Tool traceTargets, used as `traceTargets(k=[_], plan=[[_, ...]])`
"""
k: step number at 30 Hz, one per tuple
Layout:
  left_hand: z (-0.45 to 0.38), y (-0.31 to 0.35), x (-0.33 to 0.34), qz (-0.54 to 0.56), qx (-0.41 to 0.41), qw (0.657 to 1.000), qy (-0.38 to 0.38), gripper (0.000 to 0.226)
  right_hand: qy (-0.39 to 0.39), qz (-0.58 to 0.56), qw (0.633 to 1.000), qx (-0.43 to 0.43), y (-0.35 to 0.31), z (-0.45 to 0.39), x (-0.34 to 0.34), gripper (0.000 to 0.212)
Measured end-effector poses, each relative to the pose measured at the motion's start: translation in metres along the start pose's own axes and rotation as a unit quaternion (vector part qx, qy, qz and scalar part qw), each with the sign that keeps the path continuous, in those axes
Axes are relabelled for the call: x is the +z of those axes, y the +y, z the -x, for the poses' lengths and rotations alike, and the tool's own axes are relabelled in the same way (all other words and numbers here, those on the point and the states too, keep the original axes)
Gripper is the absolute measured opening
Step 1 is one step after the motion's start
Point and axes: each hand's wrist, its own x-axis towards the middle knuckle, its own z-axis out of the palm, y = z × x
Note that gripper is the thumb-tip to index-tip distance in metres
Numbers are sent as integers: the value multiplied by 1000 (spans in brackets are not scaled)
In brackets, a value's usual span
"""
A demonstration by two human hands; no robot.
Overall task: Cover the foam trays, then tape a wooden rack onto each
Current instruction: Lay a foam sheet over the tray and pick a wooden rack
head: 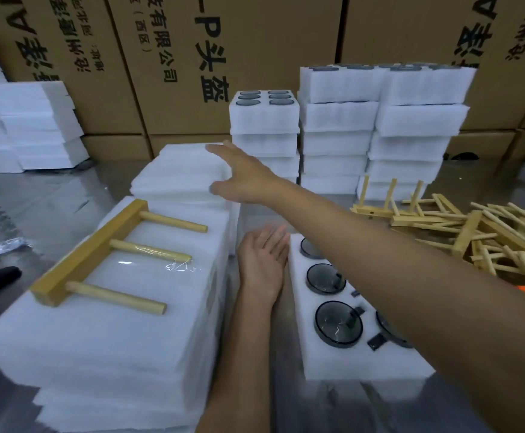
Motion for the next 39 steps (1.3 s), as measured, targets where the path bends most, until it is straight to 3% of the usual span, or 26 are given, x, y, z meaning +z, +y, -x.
traceTargets(k=[2, 4, 10, 16, 19, 24, 30, 36, 39], plan=[[-4, -1, -1, -15, -1, 1000, 0, 56, -48, -2, 998, 31, -3, -22, 6, 76], [-8, -2, 0, -23, -3, 999, 22, 59, -46, 19, 997, 52, -2, -31, 9, 71], [-12, 1, 2, -11, -4, 1000, 22, 40, -66, -36, 997, -8, 8, -21, -17, 59], [-9, 0, 3, 2, -8, 1000, 6, 41, 139, -190, 970, -54, 16, -3, -28, 34], [-11, -1, 5, -6, -3, 1000, 13, 44, 147, -144, 977, -52, 14, 5, -25, 34], [-6, -1, 5, -6, 3, 1000, 10, 41, 30, -76, 996, -45, 14, 16, -11, 42], [-6, 0, 5, -15, 1, 1000, 13, 43, 207, -123, 967, -81, 4, 37, -50, 27], [-4, 1, 3, -6, 1, 1000, 13, 42, 258, -152, 947, -118, 23, 112, -96, 25], [-1, 0, 3, 1, 7, 1000, 6, 39, 226, -135, 961, -85, 57, 158, -89, 29]])
